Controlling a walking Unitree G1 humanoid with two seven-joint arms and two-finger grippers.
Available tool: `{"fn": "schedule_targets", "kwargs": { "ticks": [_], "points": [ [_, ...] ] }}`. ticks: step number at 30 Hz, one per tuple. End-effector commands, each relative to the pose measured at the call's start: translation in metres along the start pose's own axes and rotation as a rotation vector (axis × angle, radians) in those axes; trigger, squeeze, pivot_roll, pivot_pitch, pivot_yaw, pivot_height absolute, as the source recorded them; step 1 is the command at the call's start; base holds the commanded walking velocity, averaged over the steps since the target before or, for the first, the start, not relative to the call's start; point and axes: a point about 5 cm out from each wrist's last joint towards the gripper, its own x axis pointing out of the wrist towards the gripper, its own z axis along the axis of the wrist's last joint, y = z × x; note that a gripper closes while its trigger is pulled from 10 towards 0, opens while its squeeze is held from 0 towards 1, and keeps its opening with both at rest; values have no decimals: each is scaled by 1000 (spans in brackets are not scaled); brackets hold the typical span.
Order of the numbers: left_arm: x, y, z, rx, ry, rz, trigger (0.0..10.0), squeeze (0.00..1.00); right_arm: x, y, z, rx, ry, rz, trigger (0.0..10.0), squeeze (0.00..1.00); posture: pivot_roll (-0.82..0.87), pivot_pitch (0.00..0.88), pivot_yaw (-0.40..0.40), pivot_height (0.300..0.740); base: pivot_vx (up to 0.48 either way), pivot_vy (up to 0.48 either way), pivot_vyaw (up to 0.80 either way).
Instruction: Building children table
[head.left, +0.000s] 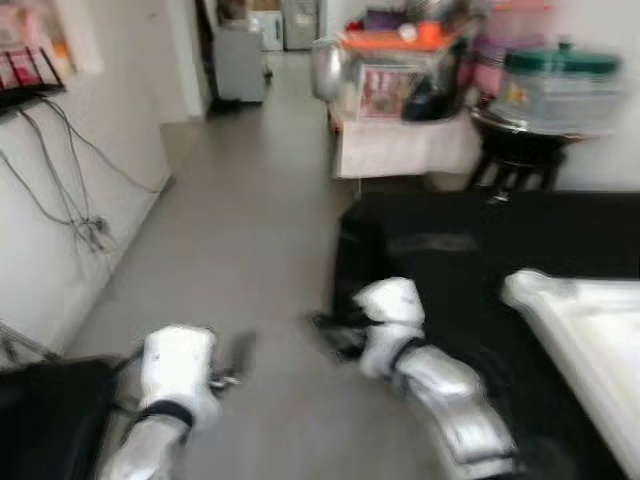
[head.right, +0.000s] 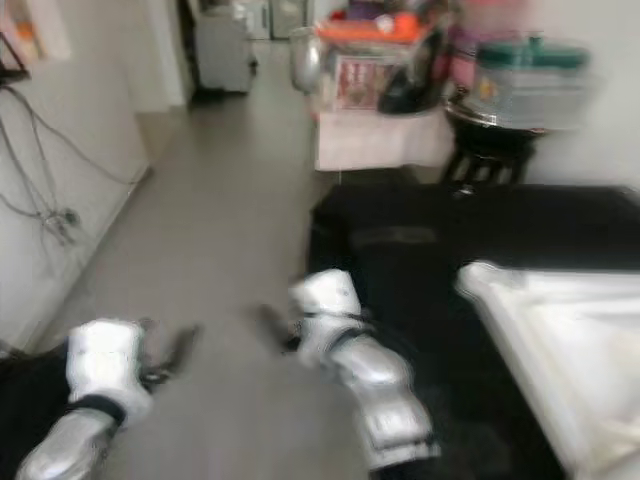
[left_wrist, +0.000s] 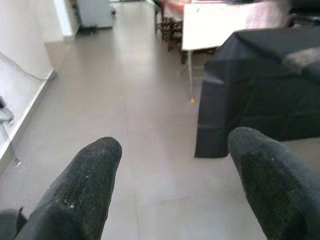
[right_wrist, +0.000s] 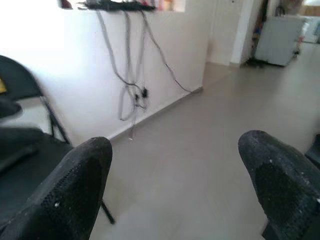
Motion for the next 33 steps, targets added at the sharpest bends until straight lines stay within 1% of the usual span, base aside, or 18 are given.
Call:
{"fn": "schedule_targets", "kwargs": {
  "ticks": [1,24,27,29,33],
  "points": [
    [0,-5,2,-3,-11,-23,10000,0,-6,-7,-6,9,25,-30,10000,0,-14,0,-36,740,409,0,0],
    [1,-6,3,-4,-15,-45,10000,0,-5,-9,-6,10,17,-42,10000,0,-15,0,-33,740,384,0,0],
    [1,-6,3,-4,-14,-48,10000,0,-5,-9,-8,16,32,-42,10000,0,-15,0,-33,740,349,0,0],
    [2,-5,2,-14,-1,-41,10000,0,-5,-10,-9,22,40,-46,10000,0,-15,0,-32,740,292,0,-800],
    [3,-5,1,-26,1,-42,10000,0,-5,-11,-10,29,45,-52,10000,0,-15,0,-34,740,0,0,-800]
  ]
}}
